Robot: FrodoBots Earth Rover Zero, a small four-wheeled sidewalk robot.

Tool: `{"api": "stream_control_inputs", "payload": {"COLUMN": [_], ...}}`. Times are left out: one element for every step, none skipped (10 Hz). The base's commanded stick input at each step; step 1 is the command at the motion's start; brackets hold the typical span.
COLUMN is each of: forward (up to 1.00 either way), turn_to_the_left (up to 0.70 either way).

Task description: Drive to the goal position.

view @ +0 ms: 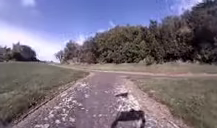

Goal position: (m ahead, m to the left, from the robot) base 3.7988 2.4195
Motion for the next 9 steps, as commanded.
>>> {"api": "stream_control_inputs", "payload": {"forward": [0.70,0.70,0.70,0.70,0.70,0.70,0.70,0.70,0.70], "turn_to_the_left": [0.02,0.02,0.02,0.02,0.02,0.02,0.02,0.02,0.02]}}
